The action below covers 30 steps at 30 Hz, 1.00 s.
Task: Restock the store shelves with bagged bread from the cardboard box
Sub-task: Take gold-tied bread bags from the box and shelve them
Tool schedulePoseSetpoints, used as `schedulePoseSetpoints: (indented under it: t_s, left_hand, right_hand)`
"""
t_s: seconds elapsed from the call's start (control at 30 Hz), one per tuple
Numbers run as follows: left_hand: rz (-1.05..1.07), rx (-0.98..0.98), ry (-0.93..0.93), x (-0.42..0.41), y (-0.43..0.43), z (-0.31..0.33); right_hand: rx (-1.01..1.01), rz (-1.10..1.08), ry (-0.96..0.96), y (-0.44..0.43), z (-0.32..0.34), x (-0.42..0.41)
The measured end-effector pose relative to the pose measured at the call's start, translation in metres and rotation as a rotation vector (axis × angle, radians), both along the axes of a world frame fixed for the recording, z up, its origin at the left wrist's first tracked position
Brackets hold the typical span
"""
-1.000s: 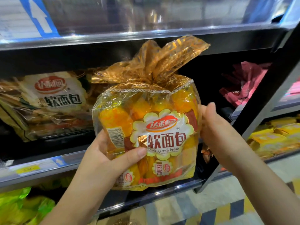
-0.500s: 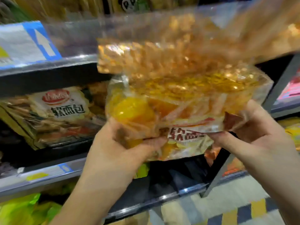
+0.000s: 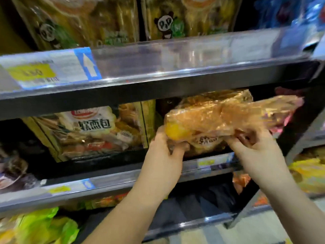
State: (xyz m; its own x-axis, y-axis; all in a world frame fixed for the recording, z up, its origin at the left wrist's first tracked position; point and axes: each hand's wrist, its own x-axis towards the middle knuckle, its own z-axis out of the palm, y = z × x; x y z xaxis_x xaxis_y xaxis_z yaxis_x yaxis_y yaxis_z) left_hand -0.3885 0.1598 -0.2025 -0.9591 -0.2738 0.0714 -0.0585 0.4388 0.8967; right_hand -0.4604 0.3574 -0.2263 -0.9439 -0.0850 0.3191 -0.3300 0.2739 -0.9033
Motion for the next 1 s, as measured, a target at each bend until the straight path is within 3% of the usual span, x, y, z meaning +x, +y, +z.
schedulePoseSetpoints:
  t_s: [0.2,0.37,0.5,0.83,1.0]
  left_hand:
    - [0.038,0.046,-0.07,-0.015,-0.003,-0.011]
    - [0.03,-0.085,-0.205,-0.023,-0.002,-0.004]
    - [0.039,-0.032,-0.279,-0.037,0.002,0.006]
    - [0.112,0.022,-0.364,-0.058,0.012,0.018]
    - [-0.008,-0.128,-0.398,-0.046,0.018,0.0]
  right_hand:
    - [0.077,-0.127,-0.048,-0.007,-0.009,-0.031]
    - [0.169,-0.2,-0.155,-0.02,-0.01,-0.057]
    - [0.138,-0.236,-0.222,-0.032,-0.008,-0.079]
    - [0.121,-0.266,-0.179,-0.048,-0.009,-0.107]
    - [0.426,-0.176,-0.319,-0.034,-0.009,-0.092]
